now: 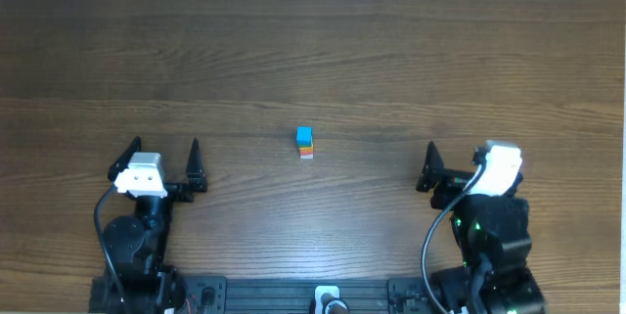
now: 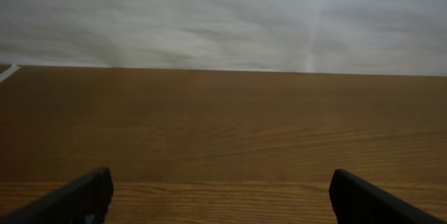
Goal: Stack Cubes
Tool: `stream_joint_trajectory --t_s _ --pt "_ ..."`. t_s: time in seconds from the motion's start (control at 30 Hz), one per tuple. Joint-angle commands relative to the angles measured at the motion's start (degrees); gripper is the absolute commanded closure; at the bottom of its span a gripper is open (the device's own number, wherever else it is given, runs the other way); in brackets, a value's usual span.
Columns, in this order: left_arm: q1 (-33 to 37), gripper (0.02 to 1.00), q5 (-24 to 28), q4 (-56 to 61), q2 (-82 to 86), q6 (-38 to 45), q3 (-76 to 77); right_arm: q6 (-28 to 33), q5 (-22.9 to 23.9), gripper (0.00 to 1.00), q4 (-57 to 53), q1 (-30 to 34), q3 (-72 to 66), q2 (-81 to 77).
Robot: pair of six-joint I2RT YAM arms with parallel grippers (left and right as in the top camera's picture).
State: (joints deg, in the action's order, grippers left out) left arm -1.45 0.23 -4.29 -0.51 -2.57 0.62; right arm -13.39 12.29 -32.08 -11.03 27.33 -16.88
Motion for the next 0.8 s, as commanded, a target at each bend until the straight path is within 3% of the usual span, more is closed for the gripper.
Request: stream_joint_trajectory --t_s 0.03,0.27,0.4,0.5,0.8 --pt "0.3 0.018 0.4 0.0 0.3 0.9 -0.3 1.7 -8.7 0.007 5.4 1.3 -6.3 6.1" --pt "0.3 0.018 0.4 0.0 0.3 0.8 -0.3 1.7 -9.9 0.007 9.6 1.7 -11.7 9.5" --pt "0.3 0.018 0.4 0.0 0.3 0.9 -0.3 1.6 -5.6 0.007 11.1 1.6 -13.3 9.6" --pt "0.3 0.018 0.4 0.0 0.3 0.9 -0.3 1.3 -5.4 0.007 12.2 1.6 -14.6 9.6" --pt "0.3 0.023 0.4 0.0 0.3 0.8 -0.3 7.0 -6.1 0.009 18.4 1.6 -23.1 9.5"
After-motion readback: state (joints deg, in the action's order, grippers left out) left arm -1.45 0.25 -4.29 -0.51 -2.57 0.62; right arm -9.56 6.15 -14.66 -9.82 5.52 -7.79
